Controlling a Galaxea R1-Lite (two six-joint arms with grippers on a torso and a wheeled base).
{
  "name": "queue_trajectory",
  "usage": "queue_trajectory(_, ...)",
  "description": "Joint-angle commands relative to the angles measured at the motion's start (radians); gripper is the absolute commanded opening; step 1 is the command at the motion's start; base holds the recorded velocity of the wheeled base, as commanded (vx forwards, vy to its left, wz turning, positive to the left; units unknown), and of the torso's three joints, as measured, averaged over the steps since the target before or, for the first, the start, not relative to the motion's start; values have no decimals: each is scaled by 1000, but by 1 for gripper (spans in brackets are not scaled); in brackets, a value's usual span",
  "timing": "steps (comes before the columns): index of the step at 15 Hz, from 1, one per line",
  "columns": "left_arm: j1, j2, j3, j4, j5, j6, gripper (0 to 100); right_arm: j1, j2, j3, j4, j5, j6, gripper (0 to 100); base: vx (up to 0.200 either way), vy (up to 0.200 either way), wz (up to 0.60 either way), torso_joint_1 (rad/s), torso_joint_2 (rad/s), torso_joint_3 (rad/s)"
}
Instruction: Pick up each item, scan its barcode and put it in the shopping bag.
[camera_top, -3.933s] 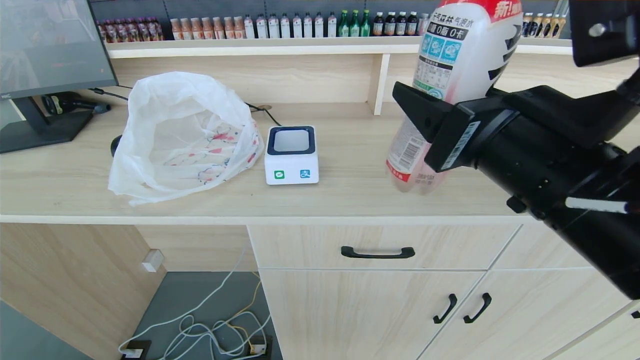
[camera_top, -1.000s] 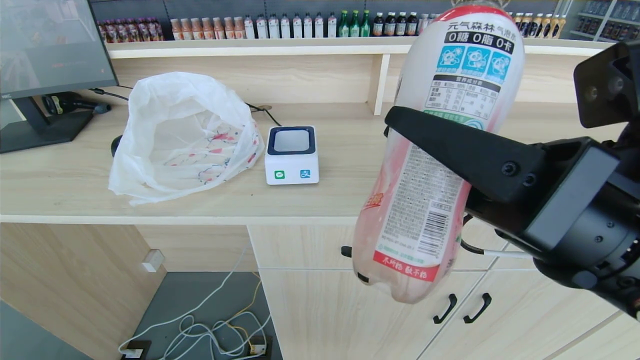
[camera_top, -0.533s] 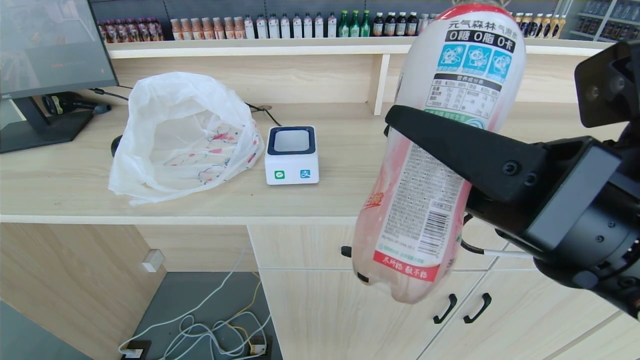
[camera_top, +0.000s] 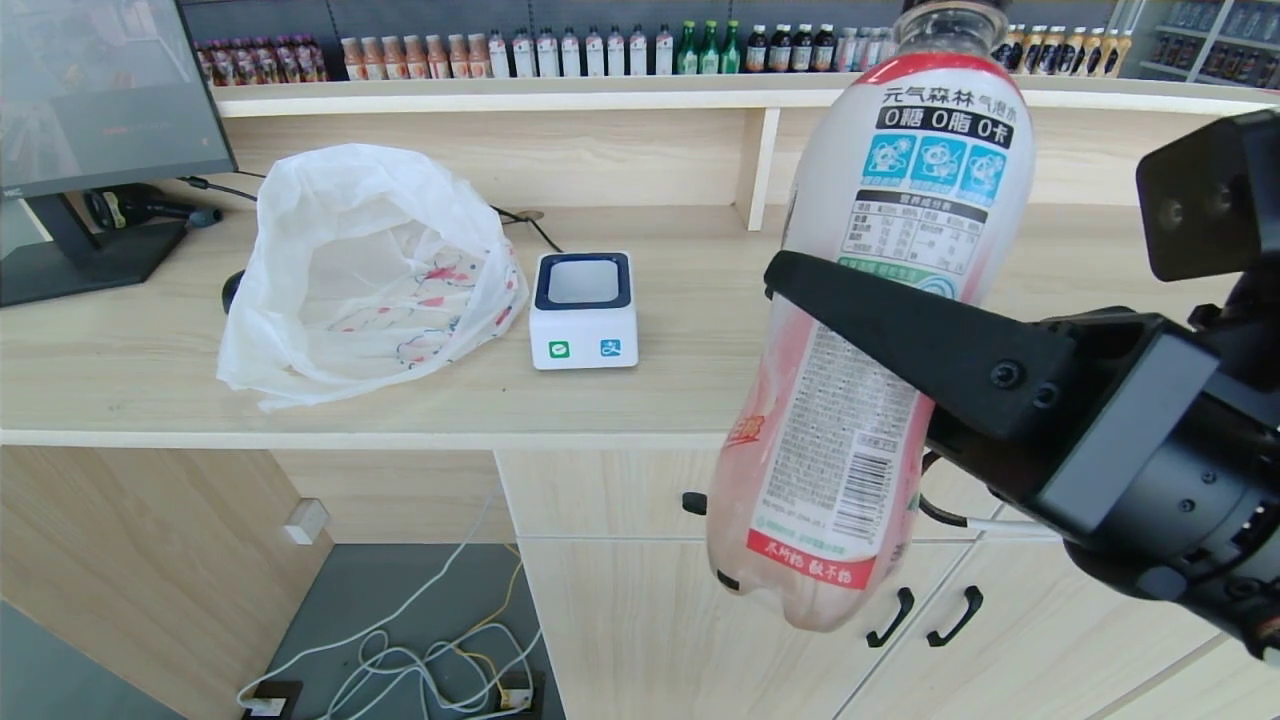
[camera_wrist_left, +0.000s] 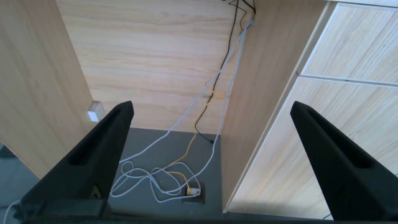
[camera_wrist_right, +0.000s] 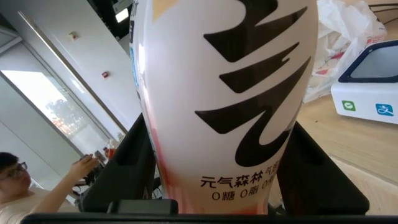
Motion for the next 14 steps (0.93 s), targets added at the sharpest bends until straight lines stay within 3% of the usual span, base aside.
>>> queue_trajectory(1,0,0,0,0,0,-1,100,0,-10,27,-18,-1,-17,0,0,0,0,0,0,0)
queue_trajectory(5,0,0,0,0,0,-1,100,-4,-31,101,-28,-10,-121,0,0,0,0,0,0,0)
queue_trajectory(9,0,0,0,0,0,-1,100,-27,-35,118,-26,-113,-218,0,0,0,0,0,0,0)
queue_trajectory(14,0,0,0,0,0,-1,100,-27,-7,123,-25,-277,-536,0,0,0,0,0,0,0)
